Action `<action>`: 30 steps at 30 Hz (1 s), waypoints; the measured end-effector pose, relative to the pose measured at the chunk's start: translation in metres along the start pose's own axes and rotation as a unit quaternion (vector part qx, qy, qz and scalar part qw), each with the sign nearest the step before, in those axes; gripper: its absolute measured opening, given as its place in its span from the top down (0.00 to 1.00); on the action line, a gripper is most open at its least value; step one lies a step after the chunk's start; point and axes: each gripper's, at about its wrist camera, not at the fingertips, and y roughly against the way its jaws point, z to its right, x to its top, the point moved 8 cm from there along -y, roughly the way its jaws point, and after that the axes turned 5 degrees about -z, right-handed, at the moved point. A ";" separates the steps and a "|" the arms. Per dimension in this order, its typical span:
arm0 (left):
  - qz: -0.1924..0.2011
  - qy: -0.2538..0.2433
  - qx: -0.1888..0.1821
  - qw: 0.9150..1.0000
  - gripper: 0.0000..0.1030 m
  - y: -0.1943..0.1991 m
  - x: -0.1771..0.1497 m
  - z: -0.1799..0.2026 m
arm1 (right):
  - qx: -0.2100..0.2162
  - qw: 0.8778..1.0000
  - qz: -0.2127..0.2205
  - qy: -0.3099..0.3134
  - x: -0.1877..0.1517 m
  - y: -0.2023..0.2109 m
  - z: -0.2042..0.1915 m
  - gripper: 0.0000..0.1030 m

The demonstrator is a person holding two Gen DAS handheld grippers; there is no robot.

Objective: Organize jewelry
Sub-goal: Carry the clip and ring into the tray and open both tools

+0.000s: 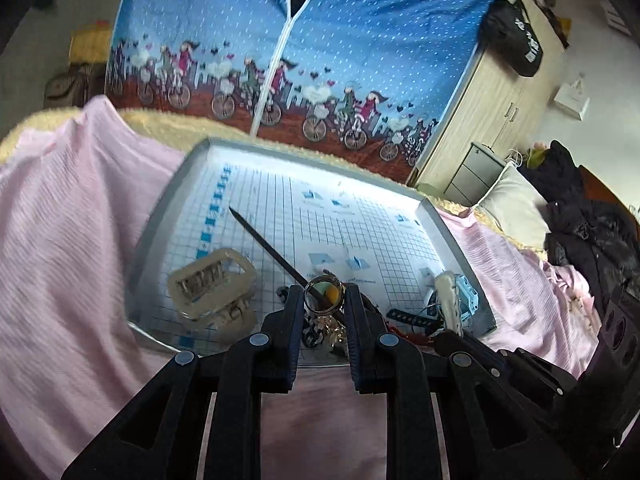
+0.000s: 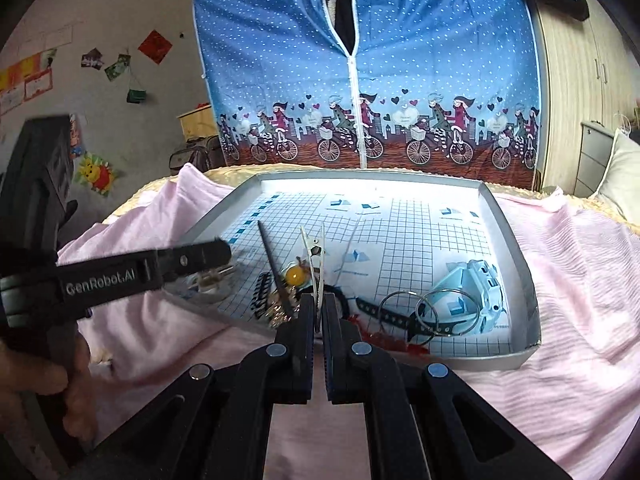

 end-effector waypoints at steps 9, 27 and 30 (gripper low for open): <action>-0.044 0.033 -0.005 0.998 0.84 -0.022 -0.003 -0.021 | -0.005 0.998 -0.046 -0.037 -0.010 -0.018 0.021 0.96; -0.070 0.025 0.012 0.997 0.83 -0.031 -0.010 -0.016 | -0.006 0.997 -0.054 -0.052 -0.014 -0.020 0.027 0.95; -0.072 0.025 0.014 0.997 0.83 -0.033 -0.010 -0.016 | -0.007 0.997 -0.053 -0.051 -0.014 -0.020 0.027 0.95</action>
